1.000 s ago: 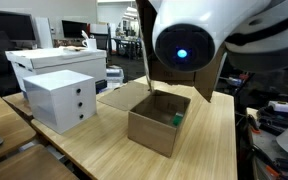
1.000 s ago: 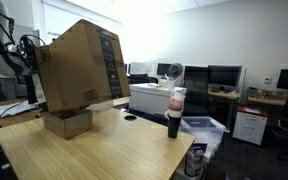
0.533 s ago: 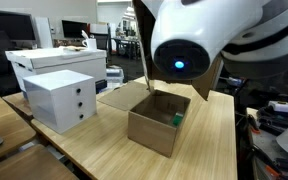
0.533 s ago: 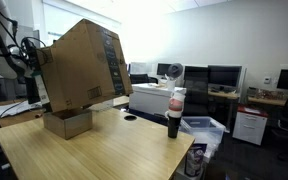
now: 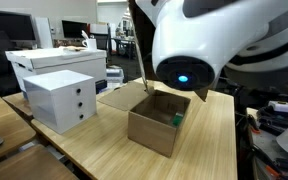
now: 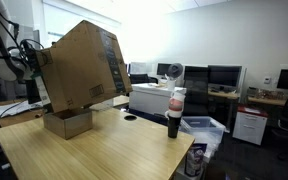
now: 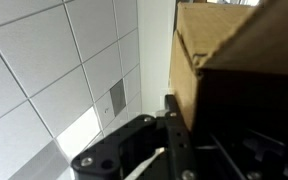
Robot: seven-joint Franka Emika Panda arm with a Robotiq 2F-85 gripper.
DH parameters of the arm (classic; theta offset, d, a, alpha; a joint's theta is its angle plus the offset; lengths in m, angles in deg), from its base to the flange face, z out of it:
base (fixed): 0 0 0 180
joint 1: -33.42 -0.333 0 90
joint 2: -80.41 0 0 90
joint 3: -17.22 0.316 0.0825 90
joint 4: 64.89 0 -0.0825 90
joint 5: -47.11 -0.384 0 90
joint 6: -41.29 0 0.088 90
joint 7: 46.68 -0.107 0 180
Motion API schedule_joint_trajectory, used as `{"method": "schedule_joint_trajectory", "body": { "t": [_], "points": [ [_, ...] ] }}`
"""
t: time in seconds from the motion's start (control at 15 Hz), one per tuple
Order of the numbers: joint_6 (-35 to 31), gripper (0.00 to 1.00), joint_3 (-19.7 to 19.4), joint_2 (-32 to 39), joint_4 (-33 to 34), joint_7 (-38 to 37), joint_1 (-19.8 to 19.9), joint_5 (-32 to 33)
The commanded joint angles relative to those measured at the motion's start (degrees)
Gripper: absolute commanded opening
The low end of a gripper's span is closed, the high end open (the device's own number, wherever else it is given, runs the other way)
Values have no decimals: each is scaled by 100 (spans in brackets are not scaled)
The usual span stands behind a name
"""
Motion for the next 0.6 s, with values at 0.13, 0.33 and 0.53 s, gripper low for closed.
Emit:
{"method": "schedule_joint_trajectory", "body": {
  "t": [0.13,0.33,0.53],
  "points": [
    [392,6,-54,-129,-187,546,-136,347],
    [513,6,-82,-134,-248,627,-159,504],
    [592,6,-73,-144,-311,775,-167,588]
  ]
}}
